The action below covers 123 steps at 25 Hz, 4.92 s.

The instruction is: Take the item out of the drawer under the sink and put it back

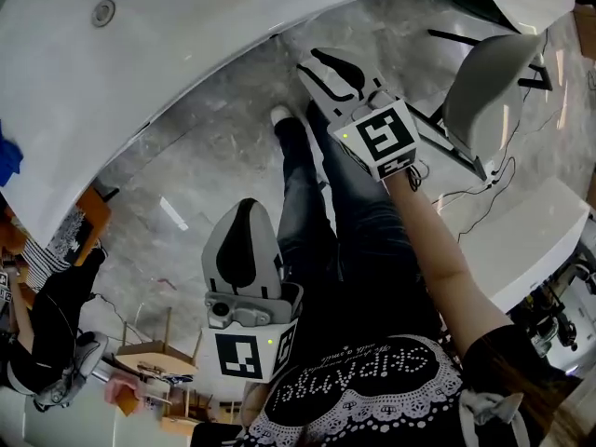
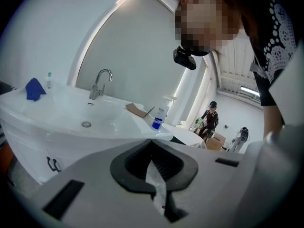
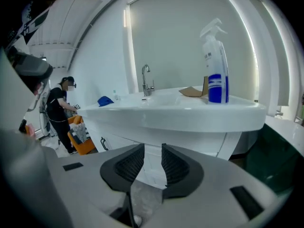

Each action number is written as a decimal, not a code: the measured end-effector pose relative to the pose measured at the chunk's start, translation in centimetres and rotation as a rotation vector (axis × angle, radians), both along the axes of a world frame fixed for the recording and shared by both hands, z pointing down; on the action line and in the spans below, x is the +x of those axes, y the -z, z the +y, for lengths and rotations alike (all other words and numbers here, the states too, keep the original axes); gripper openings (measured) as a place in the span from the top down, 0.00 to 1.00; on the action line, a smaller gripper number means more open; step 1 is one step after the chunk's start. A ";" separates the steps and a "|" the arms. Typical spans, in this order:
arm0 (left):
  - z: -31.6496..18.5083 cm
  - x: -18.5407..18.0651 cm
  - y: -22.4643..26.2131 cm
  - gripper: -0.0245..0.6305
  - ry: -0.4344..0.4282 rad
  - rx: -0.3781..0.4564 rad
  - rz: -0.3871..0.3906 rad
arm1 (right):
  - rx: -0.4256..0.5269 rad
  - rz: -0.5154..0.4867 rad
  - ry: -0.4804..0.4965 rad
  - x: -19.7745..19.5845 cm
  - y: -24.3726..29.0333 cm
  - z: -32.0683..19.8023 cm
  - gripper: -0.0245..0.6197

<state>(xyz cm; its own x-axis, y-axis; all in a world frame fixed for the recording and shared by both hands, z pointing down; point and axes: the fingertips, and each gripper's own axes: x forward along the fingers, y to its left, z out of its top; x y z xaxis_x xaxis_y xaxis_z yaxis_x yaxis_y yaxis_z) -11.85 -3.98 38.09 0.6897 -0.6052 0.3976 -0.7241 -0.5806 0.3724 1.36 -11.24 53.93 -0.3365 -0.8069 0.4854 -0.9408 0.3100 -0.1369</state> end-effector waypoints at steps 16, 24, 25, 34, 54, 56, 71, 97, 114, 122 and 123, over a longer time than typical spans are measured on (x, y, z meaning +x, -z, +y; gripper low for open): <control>1.9 0.7 -4.9 0.96 -0.059 -0.118 -0.036 | -0.118 -0.008 -0.135 1.2 -13.0 -4.7 0.73; 1.7 0.9 -6.3 0.96 -0.042 -0.141 -0.046 | -0.200 -0.053 -0.173 0.7 -18.2 -6.3 0.69; 1.7 0.9 -6.4 0.96 -0.040 -0.144 -0.045 | -0.207 -0.058 -0.185 0.7 -18.8 -6.6 0.69; 1.2 1.2 -7.1 0.96 -0.025 -0.174 -0.052 | -0.239 -0.088 -0.213 0.3 -21.1 -8.6 0.70; 1.4 1.2 -7.4 0.96 -0.022 -0.168 -0.062 | -0.243 -0.085 -0.236 0.2 -22.4 -9.2 0.72; 1.4 1.1 -7.4 0.96 -0.018 -0.171 -0.063 | -0.239 -0.083 -0.237 0.0 -22.4 -9.2 0.72; 1.5 0.9 -7.5 0.96 -0.008 -0.178 -0.058 | -0.237 -0.064 -0.230 0.1 -22.4 -9.3 0.73; 2.4 0.7 -7.5 0.96 0.000 -0.173 -0.040 | -0.232 -0.062 -0.215 -0.2 -22.7 -5.5 0.73; 2.5 1.4 -7.0 0.96 -0.006 -0.161 -0.029 | -0.247 -0.067 -0.201 -0.6 -22.7 -3.1 0.73; 2.9 1.4 -7.1 0.96 0.000 -0.166 -0.031 | -0.249 -0.064 -0.209 -0.5 -22.8 -2.0 0.73; 3.0 1.4 -7.1 0.96 -0.001 -0.165 -0.031 | -0.250 -0.064 -0.210 -0.4 -22.8 -1.8 0.73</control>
<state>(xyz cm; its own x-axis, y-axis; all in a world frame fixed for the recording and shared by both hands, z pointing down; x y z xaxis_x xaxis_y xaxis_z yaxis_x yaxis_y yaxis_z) -10.41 -0.96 45.14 0.6758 -0.5292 0.5131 -0.7365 -0.5136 0.4402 0.92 -13.00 76.76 -0.2118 -0.7203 0.6605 -0.9676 0.0594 -0.2454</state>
